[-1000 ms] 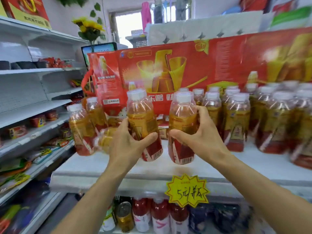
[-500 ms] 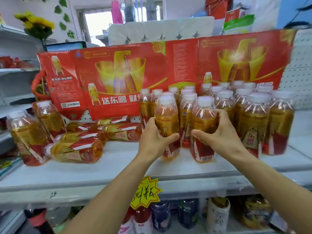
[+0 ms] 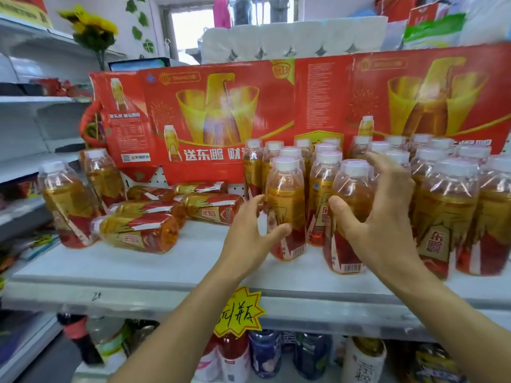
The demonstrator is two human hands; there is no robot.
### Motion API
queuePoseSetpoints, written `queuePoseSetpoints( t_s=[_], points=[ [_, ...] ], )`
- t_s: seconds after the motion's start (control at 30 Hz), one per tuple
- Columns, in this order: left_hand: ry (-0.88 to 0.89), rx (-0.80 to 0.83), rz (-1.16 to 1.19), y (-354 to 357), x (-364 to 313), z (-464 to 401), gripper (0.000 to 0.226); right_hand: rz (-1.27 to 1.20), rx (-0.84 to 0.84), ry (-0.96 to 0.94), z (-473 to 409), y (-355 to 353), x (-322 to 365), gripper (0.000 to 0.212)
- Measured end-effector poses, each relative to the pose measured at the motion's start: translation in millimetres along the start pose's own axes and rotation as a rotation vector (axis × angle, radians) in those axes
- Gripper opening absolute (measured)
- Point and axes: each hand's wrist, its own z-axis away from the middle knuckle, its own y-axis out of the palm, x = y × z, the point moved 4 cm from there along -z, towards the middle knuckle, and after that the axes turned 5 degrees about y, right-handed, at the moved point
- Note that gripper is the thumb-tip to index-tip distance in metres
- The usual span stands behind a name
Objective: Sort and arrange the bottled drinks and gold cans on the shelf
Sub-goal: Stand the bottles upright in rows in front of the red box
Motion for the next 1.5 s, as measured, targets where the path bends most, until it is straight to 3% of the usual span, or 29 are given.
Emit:
queuePoseSetpoints(
  t_s=[0.07, 0.13, 0.27, 0.43, 0.6, 0.7, 0.8, 1.0, 1.23, 1.5],
  points=[
    [0.028, -0.056, -0.059, -19.2, 7.4, 14.3, 0.067, -0.022, -0.047, -0.159, -1.3, 3.6, 25.4, 0.067],
    [0.02, -0.11, -0.093, -43.6, 20.6, 27.1, 0.057, -0.099, 0.015, -0.254, 0.4, 17.6, 50.6, 0.06],
    [-0.075, -0.231, -0.137, -101.5, 58.1, 40.4, 0.048, -0.15, 0.288, -0.345, 10.9, 74.8, 93.1, 0.048],
    [-0.186, -0.33, -0.185, -166.6, 103.8, 52.5, 0.042, -0.032, 0.691, -0.34, 22.0, 172.2, 126.7, 0.055],
    [-0.313, -0.53, -0.263, -241.1, 148.3, 53.0, 0.057, 0.158, 0.859, -0.394, 25.7, 249.9, 175.5, 0.062],
    [-0.386, -0.639, -0.282, -276.6, 180.5, 45.2, 0.075, 0.319, 0.873, -0.417, 30.2, 287.7, 195.1, 0.065],
    [-0.456, -0.557, -0.229, -295.3, 214.5, 30.6, 0.092, 0.481, 0.875, -0.423, 37.5, 315.2, 205.5, 0.072],
    [-0.451, -0.391, -0.253, -304.6, 239.6, 13.3, 0.08, 0.62, 0.792, -0.479, 42.7, 341.6, 212.7, 0.075],
    [-0.385, -0.351, -0.265, -306.1, 236.8, 15.0, 0.069, 0.464, 0.753, -0.374, 32.6, 322.0, 197.4, 0.07],
    [-0.387, -0.335, -0.165, -280.3, 209.4, 28.1, 0.06, -0.227, 0.652, 0.246, 18.9, 250.8, 146.8, 0.054]
  ],
)
